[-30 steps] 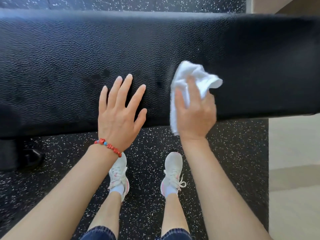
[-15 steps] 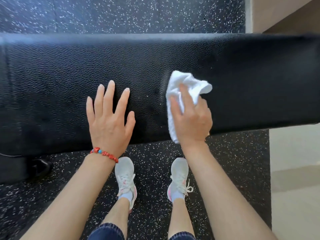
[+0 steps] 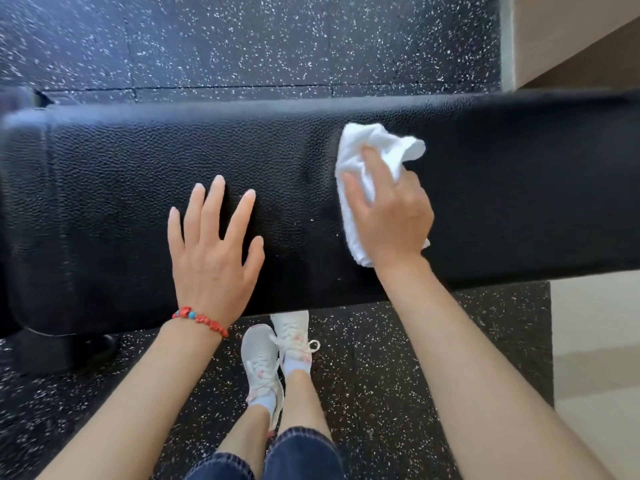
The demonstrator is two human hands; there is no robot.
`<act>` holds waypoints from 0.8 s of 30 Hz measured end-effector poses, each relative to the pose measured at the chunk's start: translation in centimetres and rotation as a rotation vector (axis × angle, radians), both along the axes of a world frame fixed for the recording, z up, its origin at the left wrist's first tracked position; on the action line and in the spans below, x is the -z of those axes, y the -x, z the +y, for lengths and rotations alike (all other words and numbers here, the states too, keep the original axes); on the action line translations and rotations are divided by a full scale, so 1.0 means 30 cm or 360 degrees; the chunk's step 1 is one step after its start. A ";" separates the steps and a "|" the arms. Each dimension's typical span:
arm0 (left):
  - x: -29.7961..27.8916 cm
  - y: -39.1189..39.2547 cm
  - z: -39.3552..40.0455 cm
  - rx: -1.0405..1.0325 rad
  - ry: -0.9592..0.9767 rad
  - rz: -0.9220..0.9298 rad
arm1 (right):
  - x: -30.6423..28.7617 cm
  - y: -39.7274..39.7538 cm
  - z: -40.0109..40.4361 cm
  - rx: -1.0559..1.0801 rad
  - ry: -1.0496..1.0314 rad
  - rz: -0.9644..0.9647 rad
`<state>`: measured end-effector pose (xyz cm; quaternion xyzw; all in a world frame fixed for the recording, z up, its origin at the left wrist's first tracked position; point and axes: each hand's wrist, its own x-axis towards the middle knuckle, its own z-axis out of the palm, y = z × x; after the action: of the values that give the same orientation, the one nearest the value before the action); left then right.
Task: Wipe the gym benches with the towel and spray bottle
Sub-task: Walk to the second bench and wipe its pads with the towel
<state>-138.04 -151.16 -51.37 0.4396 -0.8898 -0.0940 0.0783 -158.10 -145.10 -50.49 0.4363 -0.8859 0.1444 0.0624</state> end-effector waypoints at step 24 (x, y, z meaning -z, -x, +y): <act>-0.053 -0.089 -0.115 -0.0146 -0.0020 -0.0028 | 0.009 0.130 -0.164 0.0520 -0.0096 -0.0306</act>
<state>-135.38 -154.62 -49.79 0.4812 -0.8688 -0.0922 0.0719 -161.99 -150.01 -50.77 0.2725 -0.9508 0.1468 -0.0131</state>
